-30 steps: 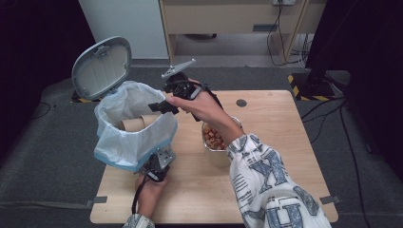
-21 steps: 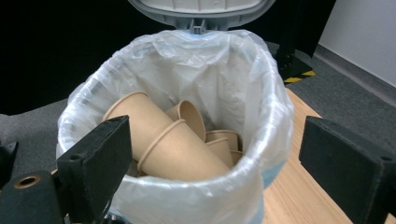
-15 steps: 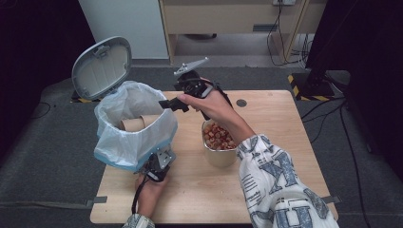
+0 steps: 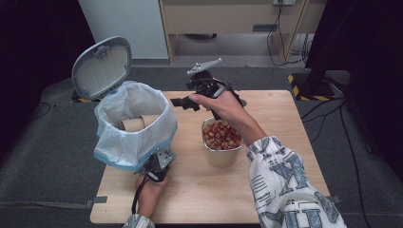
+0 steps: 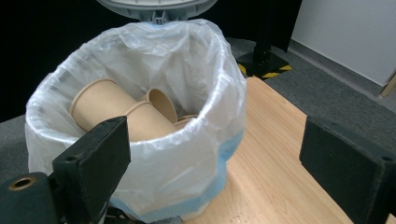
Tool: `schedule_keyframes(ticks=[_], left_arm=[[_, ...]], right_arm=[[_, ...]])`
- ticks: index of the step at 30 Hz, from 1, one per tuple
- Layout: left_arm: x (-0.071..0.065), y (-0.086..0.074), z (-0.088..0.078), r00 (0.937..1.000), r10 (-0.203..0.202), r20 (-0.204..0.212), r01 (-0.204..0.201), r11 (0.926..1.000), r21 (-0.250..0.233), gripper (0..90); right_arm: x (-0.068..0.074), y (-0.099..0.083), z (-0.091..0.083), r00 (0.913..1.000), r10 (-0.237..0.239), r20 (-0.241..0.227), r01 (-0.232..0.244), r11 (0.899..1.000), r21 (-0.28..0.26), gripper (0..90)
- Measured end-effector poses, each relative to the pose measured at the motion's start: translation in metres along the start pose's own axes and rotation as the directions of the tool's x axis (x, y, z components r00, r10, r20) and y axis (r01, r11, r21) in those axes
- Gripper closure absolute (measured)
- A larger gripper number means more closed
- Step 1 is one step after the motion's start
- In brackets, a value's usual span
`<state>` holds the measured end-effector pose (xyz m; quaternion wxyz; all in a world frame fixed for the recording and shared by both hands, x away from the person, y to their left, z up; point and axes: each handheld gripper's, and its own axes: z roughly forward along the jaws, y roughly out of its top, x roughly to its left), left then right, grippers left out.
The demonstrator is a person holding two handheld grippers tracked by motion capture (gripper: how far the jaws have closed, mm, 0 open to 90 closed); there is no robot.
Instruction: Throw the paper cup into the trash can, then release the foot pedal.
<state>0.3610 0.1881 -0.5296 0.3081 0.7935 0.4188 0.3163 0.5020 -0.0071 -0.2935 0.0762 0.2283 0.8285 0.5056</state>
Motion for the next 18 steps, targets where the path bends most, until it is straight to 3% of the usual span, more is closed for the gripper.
schedule_keyframes(ticks=[10, 11, 15, 18], left_arm=[[0.002, -0.001, -0.001, 0.9999, -0.009, 0.009, 0.009, 1.0, -0.001, 89.2], [0.001, -0.001, -0.001, 0.9999, -0.01, -0.005, 0.01, 1.0, -0.001, 88.7], [0.002, 0.0, -0.004, 0.9993, -0.037, -0.01, 0.037, 0.9993, 0.0, 74.9], [-0.005, 0.003, -0.007, 0.9994, -0.03, -0.016, 0.029, 0.9995, -0.015, 65.1]], right_arm=[[-0.014, -0.015, -0.02, 0.9992, 0.023, 0.034, -0.023, 1.0, -0.01, 7.6], [-0.017, -0.018, -0.025, 0.9985, 0.033, 0.043, -0.033, 0.999, -0.013, 7.6], [-0.028, -0.027, -0.041, 0.9957, 0.053, 0.076, -0.052, 0.998, -0.018, 7.4], [-0.035, -0.033, -0.053, 0.9932, 0.068, 0.094, -0.066, 0.998, -0.025, 7.2]])
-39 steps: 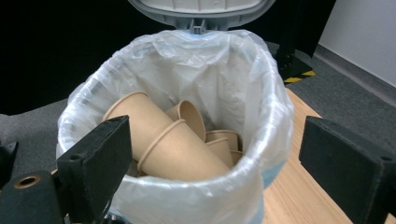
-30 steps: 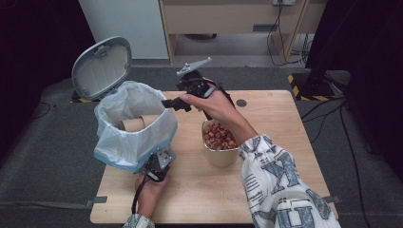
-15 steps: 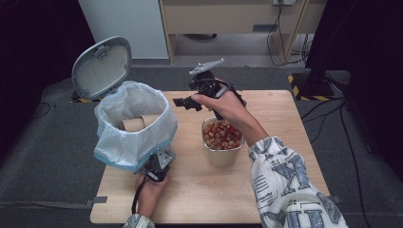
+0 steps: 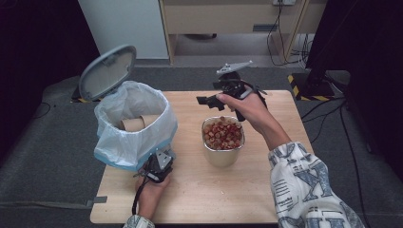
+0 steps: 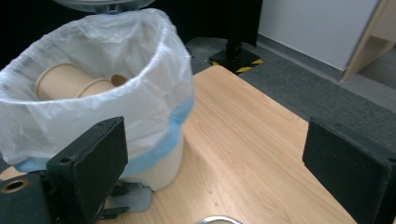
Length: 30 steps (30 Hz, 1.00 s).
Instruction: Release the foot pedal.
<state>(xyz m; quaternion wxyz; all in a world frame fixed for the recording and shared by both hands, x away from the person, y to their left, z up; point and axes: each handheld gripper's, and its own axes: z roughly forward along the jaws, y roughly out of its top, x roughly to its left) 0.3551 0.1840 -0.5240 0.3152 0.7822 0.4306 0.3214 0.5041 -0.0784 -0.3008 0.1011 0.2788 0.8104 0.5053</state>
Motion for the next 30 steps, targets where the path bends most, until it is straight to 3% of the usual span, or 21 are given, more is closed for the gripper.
schedule_keyframes(ticks=[11, 18, 20, 30], left_arm=[[-0.005, 0.005, -0.008, 0.9993, -0.02, 0.03, 0.021, 0.9992, -0.034, 52.0], [-0.005, 0.006, -0.008, 0.998, -0.036, 0.052, 0.038, 0.9986, -0.037, 47.3], [-0.005, 0.006, -0.008, 0.9977, -0.038, 0.056, 0.04, 0.9985, -0.038, 44.8], [-0.007, 0.007, -0.008, 0.9967, -0.033, 0.075, 0.036, 0.9988, -0.033, 40.3]], right_arm=[[-0.026, -0.02, -0.035, 0.9954, 0.034, 0.089, -0.034, 0.999, -0.006, 6.4], [-0.039, -0.031, -0.046, 0.9886, 0.058, 0.139, -0.057, 0.998, -0.01, 6.0], [-0.044, -0.034, -0.049, 0.9821, 0.074, 0.173, -0.072, 0.997, -0.016, 6.1], [-0.051, -0.041, -0.057, 0.9714, 0.096, 0.217, -0.093, 0.995, -0.025, 5.9]])
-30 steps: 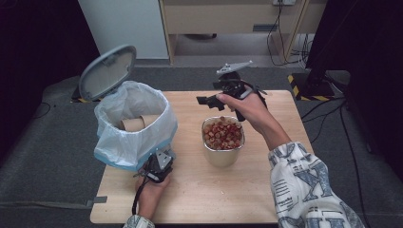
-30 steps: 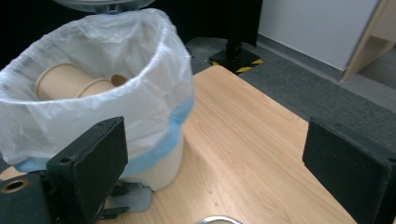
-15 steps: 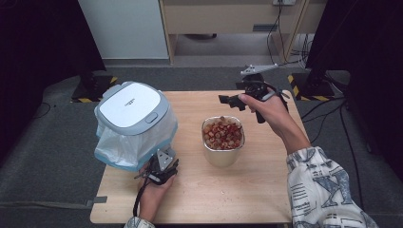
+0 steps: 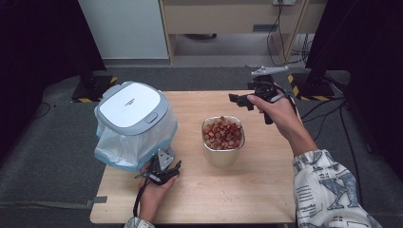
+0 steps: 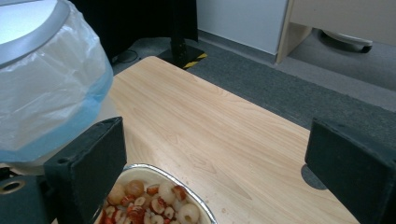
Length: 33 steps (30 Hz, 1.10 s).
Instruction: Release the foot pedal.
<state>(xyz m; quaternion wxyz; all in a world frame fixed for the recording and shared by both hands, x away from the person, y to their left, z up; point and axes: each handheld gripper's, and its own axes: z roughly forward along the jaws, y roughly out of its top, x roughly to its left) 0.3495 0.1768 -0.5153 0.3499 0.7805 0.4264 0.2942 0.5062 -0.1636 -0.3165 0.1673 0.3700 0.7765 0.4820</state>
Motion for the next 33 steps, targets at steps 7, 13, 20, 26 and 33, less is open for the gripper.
schedule_keyframes(ticks=[7, 13, 20, 26, 33], left_arm=[[-0.001, 0.001, 0.001, 0.9999, 0.0, 0.015, 0.0, 1.0, -0.005, 37.7], [-0.002, 0.001, 0.001, 0.9998, 0.005, 0.02, -0.005, 1.0, -0.001, 36.9], [-0.003, 0.001, 0.001, 0.9995, 0.009, 0.03, -0.009, 1.0, 0.0, 36.6], [-0.003, 0.001, 0.001, 0.9994, 0.012, 0.033, -0.012, 0.9999, 0.0, 35.4], [-0.004, 0.001, 0.002, 0.9992, 0.016, 0.038, -0.016, 0.9999, 0.001, 35.2]], right_arm=[[-0.009, -0.007, -0.007, 0.9995, 0.012, 0.028, -0.012, 1.0, -0.006, 5.8], [-0.018, -0.012, -0.014, 0.998, 0.031, 0.055, -0.03, 0.999, -0.013, 5.7], [-0.026, -0.021, -0.023, 0.9951, 0.051, 0.084, -0.049, 0.999, -0.021, 5.7], [-0.035, -0.032, -0.032, 0.9901, 0.054, 0.13, -0.051, 0.998, -0.022, 5.6], [-0.044, -0.046, -0.043, 0.9761, 0.069, 0.206, -0.062, 0.997, -0.039, 5.7]])
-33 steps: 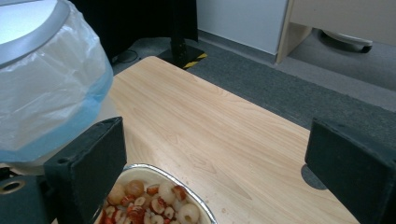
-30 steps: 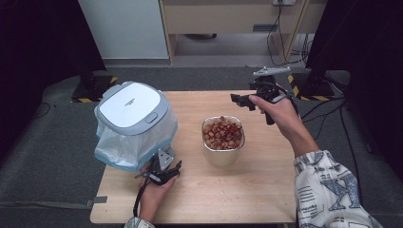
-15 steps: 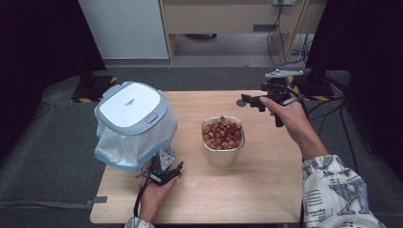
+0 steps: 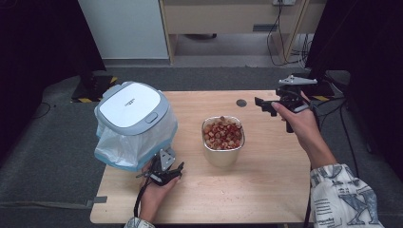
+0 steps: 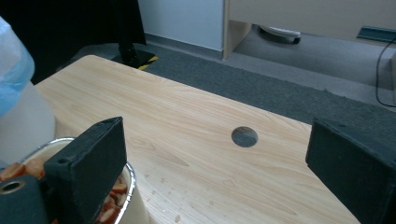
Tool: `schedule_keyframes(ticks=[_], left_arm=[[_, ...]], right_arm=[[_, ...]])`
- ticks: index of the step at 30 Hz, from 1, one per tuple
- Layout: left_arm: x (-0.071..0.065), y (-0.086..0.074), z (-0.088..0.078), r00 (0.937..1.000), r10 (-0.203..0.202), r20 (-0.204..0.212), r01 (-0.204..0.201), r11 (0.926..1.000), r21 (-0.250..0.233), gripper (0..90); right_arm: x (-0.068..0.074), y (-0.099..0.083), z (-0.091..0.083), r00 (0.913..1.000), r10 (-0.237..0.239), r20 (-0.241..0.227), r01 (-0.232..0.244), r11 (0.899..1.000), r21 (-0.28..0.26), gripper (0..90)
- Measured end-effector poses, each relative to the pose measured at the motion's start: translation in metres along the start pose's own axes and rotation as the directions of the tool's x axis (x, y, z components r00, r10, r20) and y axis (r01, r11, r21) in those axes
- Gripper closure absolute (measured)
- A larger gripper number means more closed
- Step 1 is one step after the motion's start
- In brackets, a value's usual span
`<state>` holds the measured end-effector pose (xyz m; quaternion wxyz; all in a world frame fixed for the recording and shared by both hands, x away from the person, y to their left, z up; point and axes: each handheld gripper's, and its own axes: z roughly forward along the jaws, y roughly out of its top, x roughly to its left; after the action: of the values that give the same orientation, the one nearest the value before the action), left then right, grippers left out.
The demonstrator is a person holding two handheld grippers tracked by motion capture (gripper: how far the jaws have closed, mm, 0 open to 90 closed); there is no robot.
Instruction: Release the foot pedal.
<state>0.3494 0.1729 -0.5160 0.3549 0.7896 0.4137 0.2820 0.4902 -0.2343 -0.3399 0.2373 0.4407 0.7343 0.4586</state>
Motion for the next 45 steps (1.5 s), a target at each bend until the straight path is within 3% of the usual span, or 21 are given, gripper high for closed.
schedule_keyframes(ticks=[17, 30, 41, 45], left_arm=[[-0.001, 0.0, 0.001, 0.9998, -0.002, 0.021, 0.002, 1.0, 0.009, 34.0], [-0.003, 0.0, 0.002, 0.9996, 0.004, 0.027, -0.004, 1.0, 0.008, 33.0], [-0.003, 0.0, 0.002, 0.9997, 0.005, 0.026, -0.005, 1.0, 0.009, 32.6], [-0.003, 0.0, 0.001, 0.9997, 0.003, 0.026, -0.003, 1.0, 0.005, 32.4]], right_arm=[[-0.013, -0.058, -0.007, 0.9985, 0.003, 0.055, -0.007, 0.998, 0.057, 5.7], [-0.008, -0.115, -0.003, 0.9988, 0.013, 0.046, -0.019, 0.993, 0.121, 5.5], [-0.009, -0.146, 0.016, 0.997, 0.057, 0.053, -0.066, 0.98, 0.185, 5.4], [-0.014, -0.155, 0.031, 0.9928, 0.074, 0.095, -0.095, 0.964, 0.25, 5.9]])
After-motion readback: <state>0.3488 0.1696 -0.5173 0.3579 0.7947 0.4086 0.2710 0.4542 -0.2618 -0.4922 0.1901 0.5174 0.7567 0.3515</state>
